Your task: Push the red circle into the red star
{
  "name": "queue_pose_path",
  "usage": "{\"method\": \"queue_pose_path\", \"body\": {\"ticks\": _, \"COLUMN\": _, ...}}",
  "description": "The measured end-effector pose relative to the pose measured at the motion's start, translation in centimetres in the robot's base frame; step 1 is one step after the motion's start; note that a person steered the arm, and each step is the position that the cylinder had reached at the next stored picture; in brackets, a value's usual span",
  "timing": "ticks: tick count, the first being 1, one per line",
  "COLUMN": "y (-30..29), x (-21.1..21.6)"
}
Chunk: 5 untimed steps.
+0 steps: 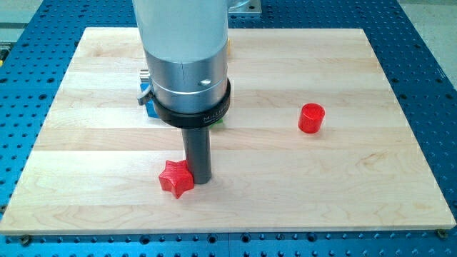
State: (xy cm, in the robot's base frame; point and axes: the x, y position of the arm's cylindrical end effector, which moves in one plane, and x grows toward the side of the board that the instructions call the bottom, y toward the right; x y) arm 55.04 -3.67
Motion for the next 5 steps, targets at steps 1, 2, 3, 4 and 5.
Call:
{"method": "queue_pose_path", "body": {"ticks": 1, "y": 10.2, "x": -0.1}}
{"method": "queue_pose_path", "body": {"ticks": 2, "y": 21.0, "x": -3.1}}
{"method": "queue_pose_path", "body": {"ticks": 3, "y": 23.7, "x": -6.9}}
{"method": "queue_pose_path", "body": {"ticks": 4, "y": 21.7, "x": -8.4}}
{"method": "queue_pose_path", "body": {"ticks": 5, "y": 19.1, "x": -8.5}}
